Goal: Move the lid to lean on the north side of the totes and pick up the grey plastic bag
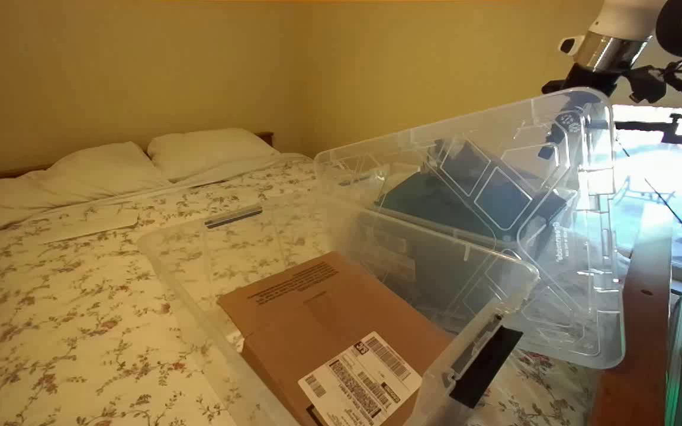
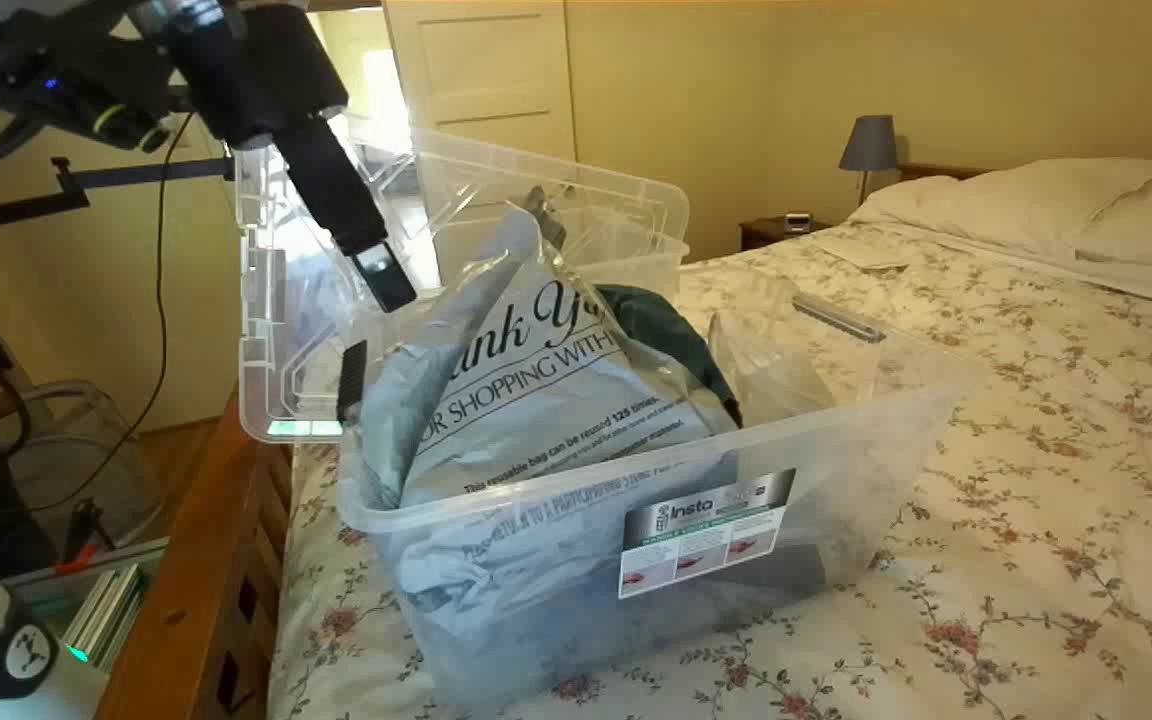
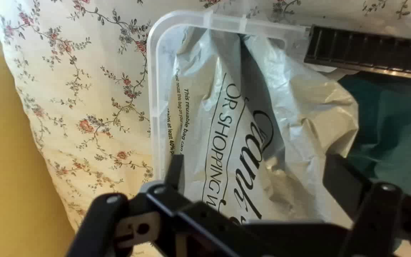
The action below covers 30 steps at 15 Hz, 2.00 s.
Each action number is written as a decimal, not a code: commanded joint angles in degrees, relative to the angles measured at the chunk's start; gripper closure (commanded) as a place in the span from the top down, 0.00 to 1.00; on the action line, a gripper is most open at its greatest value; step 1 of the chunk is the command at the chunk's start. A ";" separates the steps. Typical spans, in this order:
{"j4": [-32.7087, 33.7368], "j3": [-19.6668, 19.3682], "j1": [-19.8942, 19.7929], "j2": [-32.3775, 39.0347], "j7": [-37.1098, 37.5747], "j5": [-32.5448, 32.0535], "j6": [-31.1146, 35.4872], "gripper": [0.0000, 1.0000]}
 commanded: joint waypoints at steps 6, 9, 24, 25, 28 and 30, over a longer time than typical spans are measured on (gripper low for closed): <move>1.65 0.59 0.18 1.31 1.53 0.32 0.27 1.00; 9.22 3.42 0.87 6.90 3.81 0.46 -1.92 1.00; 46.67 19.75 7.36 32.80 13.75 -16.75 -25.74 1.00; 48.58 19.94 7.81 34.12 13.96 -17.01 -26.08 1.00; 49.76 19.59 8.24 35.60 15.82 -16.21 -26.70 1.00; 54.25 19.83 9.50 39.72 16.70 -14.29 -30.64 1.00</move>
